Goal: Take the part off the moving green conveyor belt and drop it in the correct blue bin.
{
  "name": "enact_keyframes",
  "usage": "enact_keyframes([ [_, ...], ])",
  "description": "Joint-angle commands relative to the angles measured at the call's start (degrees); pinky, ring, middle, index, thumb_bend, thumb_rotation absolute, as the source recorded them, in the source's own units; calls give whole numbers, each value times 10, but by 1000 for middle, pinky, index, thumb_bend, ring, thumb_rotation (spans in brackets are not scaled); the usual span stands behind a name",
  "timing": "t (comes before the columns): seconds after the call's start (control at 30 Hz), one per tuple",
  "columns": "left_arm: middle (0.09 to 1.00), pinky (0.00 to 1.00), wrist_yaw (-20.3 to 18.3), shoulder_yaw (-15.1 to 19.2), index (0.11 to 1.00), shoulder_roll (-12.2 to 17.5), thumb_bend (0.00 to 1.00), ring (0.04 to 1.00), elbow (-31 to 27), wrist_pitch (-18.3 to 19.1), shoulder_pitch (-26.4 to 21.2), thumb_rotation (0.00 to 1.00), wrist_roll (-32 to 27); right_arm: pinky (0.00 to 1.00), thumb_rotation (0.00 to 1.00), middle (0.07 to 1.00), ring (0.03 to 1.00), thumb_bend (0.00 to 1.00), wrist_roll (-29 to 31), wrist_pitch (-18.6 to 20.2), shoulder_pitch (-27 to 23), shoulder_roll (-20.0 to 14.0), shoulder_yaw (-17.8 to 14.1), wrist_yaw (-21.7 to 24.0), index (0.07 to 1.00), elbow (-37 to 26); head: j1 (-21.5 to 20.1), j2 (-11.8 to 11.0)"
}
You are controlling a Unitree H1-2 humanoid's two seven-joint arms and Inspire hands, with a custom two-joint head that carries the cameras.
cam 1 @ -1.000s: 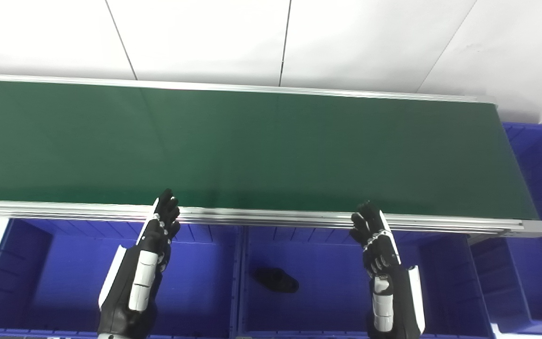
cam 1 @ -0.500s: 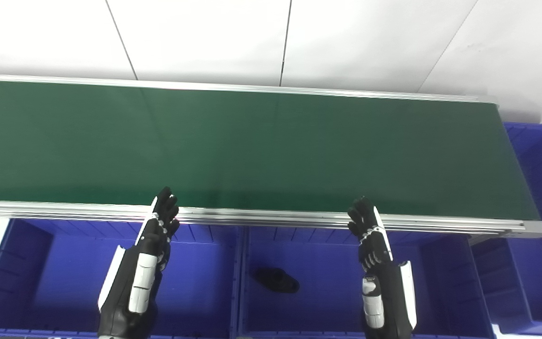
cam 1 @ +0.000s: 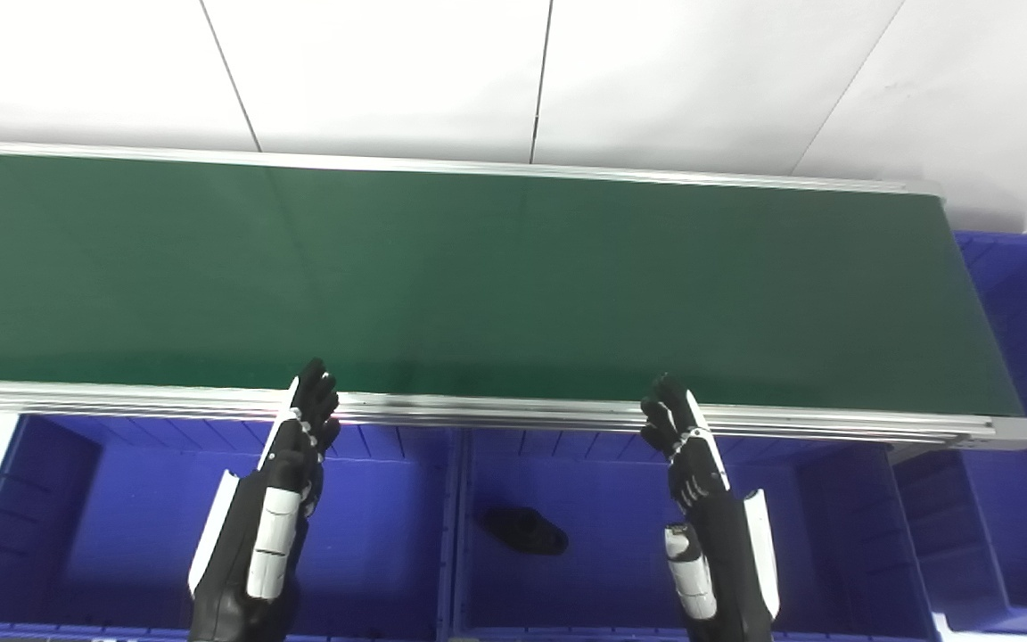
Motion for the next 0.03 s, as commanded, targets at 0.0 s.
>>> enact_keyframes([
  [0.0,1000,1000,-5,-4,1000,-1,647,1000,-15,-24,7,1000,7,882,988,941,913,844,2,6,5,34,32,3,940,-29,1,-1],
])
